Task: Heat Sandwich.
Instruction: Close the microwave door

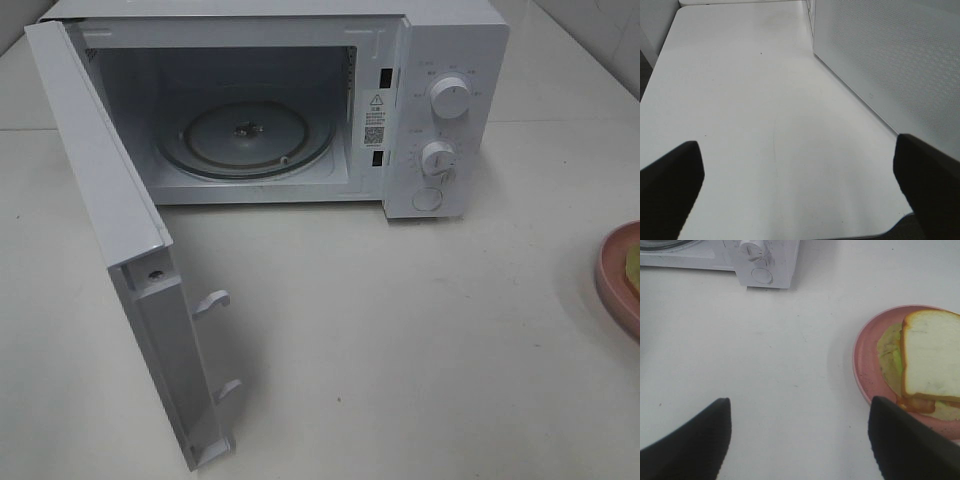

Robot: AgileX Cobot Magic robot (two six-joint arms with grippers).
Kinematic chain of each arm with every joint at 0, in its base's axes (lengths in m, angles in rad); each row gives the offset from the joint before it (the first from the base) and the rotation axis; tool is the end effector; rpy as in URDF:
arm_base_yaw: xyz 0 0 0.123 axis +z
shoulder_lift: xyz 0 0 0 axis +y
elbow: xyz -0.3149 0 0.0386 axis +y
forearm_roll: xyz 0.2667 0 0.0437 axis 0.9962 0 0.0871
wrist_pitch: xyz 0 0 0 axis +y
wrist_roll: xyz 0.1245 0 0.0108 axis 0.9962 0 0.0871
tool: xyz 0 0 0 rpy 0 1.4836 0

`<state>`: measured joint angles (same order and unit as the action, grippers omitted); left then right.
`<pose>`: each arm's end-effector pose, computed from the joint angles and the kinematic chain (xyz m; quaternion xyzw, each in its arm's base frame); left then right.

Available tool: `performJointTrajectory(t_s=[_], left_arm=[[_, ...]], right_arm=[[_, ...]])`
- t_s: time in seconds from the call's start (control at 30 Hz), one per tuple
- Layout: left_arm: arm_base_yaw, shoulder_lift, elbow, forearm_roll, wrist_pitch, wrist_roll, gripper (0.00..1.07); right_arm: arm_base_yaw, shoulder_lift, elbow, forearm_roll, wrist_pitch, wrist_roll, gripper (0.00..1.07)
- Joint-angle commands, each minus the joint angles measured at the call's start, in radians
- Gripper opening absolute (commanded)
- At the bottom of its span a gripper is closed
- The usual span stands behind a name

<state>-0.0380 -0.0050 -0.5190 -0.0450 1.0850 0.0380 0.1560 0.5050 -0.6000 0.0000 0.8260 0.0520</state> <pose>0.0049 -0.0052 0.2743 0.0338 0.8524 -0.0225 0.5213 0.1031 0.0162 0.3029 -0.0465 0.8933 0.0464 0.4447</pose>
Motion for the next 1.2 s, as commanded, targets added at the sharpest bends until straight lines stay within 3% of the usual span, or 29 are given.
performJointTrajectory(t_s=[0.03, 0.33, 0.67, 1.2], left_arm=[[0.005, -0.012, 0.002, -0.002, -0.013, -0.002, 0.98], [0.005, -0.012, 0.002, -0.002, -0.013, -0.002, 0.98], [0.005, -0.011, 0.002, -0.002, -0.013, -0.003, 0.98], [0.005, -0.005, 0.002, -0.002, -0.013, -0.003, 0.98]], right_arm=[[-0.006, -0.099, 0.035, -0.007, 0.034, -0.013, 0.74], [-0.008, -0.306, 0.083, -0.026, 0.138, 0.01, 0.74], [-0.071, -0.539, 0.104, -0.022, 0.17, 0.013, 0.74], [-0.075, -0.537, 0.104, -0.019, 0.17, 0.009, 0.74]])
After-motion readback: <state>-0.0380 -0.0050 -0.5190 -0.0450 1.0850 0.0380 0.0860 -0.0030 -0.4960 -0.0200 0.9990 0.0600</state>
